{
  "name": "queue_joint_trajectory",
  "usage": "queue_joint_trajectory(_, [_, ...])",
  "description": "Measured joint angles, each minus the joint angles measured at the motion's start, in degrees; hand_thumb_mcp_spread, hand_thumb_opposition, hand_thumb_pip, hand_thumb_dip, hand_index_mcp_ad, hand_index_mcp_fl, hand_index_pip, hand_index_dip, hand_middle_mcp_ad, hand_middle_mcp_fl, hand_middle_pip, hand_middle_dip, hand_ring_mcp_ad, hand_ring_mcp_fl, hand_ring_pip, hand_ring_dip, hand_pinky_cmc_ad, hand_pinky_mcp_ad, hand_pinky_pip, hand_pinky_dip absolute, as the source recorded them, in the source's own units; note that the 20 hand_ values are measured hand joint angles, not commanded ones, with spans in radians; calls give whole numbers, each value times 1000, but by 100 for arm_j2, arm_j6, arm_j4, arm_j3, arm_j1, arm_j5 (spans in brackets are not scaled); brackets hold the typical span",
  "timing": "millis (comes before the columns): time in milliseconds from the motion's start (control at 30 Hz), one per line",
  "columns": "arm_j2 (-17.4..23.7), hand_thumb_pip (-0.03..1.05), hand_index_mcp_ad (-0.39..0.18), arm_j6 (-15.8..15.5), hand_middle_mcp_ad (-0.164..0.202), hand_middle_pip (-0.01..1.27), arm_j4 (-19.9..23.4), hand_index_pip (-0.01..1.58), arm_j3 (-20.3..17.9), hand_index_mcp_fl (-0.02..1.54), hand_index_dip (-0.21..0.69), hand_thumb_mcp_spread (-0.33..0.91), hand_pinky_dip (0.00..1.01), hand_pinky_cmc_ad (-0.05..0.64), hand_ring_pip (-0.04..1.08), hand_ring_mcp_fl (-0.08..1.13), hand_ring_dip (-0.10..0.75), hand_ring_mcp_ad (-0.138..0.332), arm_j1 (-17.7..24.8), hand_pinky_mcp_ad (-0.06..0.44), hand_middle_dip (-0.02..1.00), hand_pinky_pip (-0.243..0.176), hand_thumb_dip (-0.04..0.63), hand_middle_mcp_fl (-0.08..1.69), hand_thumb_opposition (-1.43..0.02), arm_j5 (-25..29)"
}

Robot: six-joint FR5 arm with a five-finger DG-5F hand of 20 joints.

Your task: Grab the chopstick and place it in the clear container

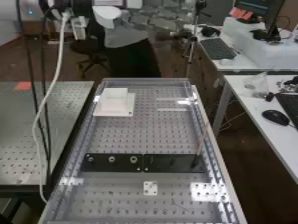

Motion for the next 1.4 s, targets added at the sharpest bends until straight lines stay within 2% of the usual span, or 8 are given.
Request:
queue_joint_trajectory(567, [-577,227,5,1749,70,124,1036,70,-417,0,-49,168,126,241,89,17,-2,195,-322,175,30,-75,16,7,-590,152])
queue_joint_trajectory(700, [-726,257,7,2288,72,134,1570,65,-560,0,-45,188,127,241,89,17,-2,199,-425,175,30,-91,16,9,-586,207])
queue_joint_trajectory(800, [-822,358,3,2634,75,140,2023,68,-661,5,-10,255,126,241,89,12,-2,201,-487,178,40,-99,19,70,-620,214])
queue_joint_trajectory(833, [-864,370,2,2767,75,138,2228,84,-700,58,49,253,126,241,89,2,-2,201,-505,183,47,-105,17,127,-635,223])
queue_joint_trajectory(1033, [-1289,494,-3,3469,75,138,3093,82,-890,227,239,304,126,283,87,2,-2,201,-586,232,222,-105,101,265,-677,849])
queue_joint_trajectory(1133, [-1550,550,-17,3742,75,138,3347,87,-895,311,333,304,126,302,84,5,-5,201,-614,251,302,-105,136,318,-698,1115])
queue_joint_trajectory(1333, [-1946,709,-87,4001,75,126,3417,80,-695,328,367,318,127,328,101,-12,-2,199,-631,251,426,-106,182,410,-731,1448])
queue_joint_trajectory(1400, [-2035,712,-87,4050,77,120,3447,80,-640,328,367,318,127,330,101,-12,24,199,-629,248,461,-110,201,414,-738,1536])
